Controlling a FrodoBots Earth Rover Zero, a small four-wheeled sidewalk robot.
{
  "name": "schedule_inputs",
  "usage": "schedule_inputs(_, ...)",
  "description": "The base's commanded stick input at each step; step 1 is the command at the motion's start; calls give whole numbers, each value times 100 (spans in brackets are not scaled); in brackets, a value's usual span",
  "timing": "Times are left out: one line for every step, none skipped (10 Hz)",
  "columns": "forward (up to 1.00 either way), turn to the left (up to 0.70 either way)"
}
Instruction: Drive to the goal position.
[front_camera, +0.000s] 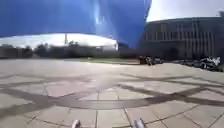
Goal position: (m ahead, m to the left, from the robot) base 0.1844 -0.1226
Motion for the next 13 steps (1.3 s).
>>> schedule_inputs(0,-100)
schedule_inputs(0,-97)
schedule_inputs(0,-86)
schedule_inputs(0,-75)
schedule_inputs(0,-64)
schedule_inputs(12,-49)
schedule_inputs(58,-24)
schedule_inputs(100,0)
schedule_inputs(100,0)
schedule_inputs(100,0)
schedule_inputs(100,0)
schedule_inputs(83,0)
schedule_inputs(21,0)
